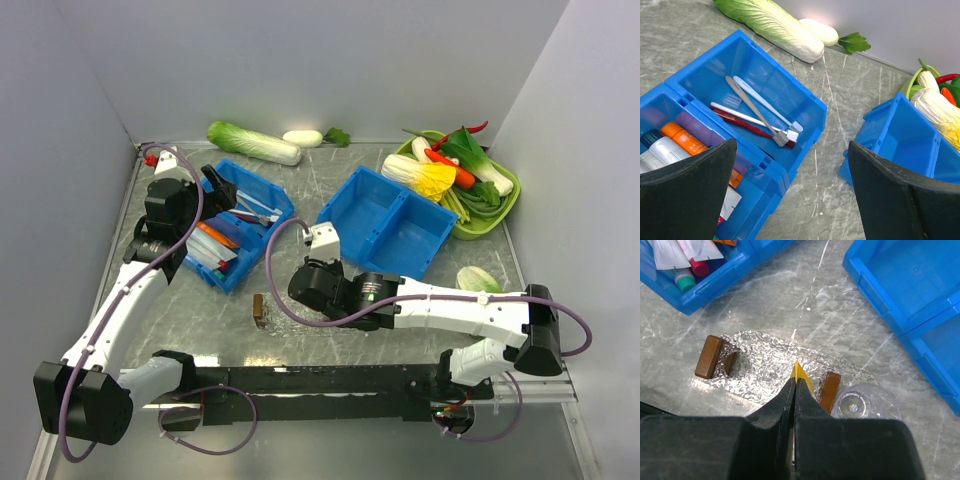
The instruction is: Prepare toiletry sets of a toothbrush and toothpaste on the tray
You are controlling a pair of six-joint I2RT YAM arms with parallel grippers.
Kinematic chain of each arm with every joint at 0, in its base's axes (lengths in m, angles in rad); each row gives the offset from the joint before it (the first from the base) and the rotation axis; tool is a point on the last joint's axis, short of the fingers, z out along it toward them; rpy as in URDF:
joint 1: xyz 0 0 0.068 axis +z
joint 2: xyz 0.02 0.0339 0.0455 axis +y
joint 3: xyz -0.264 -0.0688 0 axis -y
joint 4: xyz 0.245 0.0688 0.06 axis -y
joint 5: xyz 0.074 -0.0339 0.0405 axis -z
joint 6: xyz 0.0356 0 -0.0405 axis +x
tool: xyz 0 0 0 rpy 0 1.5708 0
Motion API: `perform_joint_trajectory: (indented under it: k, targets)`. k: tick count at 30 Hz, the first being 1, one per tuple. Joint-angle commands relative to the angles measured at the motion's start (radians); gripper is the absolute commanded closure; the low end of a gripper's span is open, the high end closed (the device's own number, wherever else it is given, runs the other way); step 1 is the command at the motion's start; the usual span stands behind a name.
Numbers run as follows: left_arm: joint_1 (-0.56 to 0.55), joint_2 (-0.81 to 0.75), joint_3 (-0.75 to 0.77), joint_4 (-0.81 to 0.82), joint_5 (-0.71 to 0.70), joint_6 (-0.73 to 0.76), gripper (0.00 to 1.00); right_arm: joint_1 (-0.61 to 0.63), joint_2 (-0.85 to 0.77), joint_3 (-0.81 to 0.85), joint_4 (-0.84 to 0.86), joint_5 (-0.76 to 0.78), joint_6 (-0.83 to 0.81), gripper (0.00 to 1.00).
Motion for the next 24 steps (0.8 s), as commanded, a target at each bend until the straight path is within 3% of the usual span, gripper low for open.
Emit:
perform_joint_trajectory:
  k: [1, 24]
  targets:
    - [0.001, 0.001, 0.010, 0.036, 0.016, -0.006, 0.04, 0.008, 0.020, -0.010, 0.041, 0.040, 0.023, 1.00]
    - [0.000, 0.002, 0.010, 0.033, 0.020, -0.006, 0.04, 0.006, 0.077, -0.072, 0.094, 0.062, 0.057, 1.00]
